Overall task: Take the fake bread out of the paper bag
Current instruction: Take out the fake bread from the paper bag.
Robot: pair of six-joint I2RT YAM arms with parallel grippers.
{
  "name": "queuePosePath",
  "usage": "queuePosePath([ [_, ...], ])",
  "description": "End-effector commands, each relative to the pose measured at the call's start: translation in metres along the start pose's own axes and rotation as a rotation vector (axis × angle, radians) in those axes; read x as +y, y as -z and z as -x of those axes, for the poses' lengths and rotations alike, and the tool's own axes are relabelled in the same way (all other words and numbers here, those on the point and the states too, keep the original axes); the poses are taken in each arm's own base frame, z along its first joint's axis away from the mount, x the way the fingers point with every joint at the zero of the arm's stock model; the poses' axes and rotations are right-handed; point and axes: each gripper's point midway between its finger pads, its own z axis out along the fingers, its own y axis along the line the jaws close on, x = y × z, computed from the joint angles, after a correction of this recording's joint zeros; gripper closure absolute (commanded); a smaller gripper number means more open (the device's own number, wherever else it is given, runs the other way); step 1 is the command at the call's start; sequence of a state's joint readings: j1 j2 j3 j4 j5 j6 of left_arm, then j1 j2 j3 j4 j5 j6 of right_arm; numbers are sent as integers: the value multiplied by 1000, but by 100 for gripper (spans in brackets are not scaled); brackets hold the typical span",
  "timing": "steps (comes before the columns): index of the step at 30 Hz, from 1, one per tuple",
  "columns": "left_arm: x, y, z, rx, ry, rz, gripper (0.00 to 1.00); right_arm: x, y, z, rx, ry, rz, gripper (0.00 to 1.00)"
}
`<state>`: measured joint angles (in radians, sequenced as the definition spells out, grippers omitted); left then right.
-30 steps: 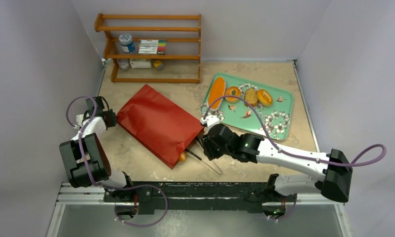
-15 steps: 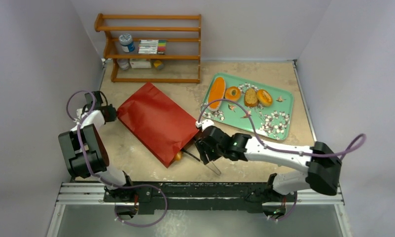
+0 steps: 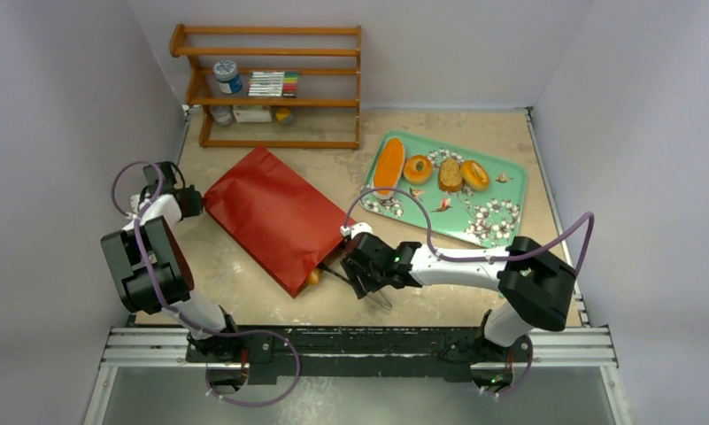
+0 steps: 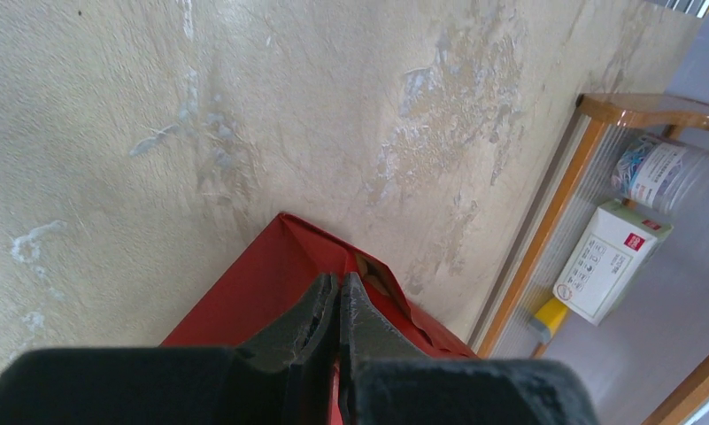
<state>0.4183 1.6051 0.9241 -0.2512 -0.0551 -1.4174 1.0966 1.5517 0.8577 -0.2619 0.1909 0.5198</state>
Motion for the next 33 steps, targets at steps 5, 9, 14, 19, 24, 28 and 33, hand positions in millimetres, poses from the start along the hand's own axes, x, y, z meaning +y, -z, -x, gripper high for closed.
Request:
queuePosePath([
  [5,-7,-8,21,-43,19,-3,100,11,-18,1,3,30,52,35],
  [9,-8,-10,24,-48,25,1,100,14,-30,0,11,48,53,40],
  [14,-8,-10,27,-51,27,3,100,17,-29,4,-2,48,68,51],
  [19,-7,-11,27,-53,27,7,100,15,-21,3,-6,39,69,57],
  [24,-8,-12,28,-52,33,4,100,17,-7,2,-5,11,97,60],
  [28,-12,-12,29,-52,42,-4,100,14,9,11,-51,-3,93,60],
  [33,-14,-15,30,-52,49,-9,100,16,22,8,-47,-9,126,60],
])
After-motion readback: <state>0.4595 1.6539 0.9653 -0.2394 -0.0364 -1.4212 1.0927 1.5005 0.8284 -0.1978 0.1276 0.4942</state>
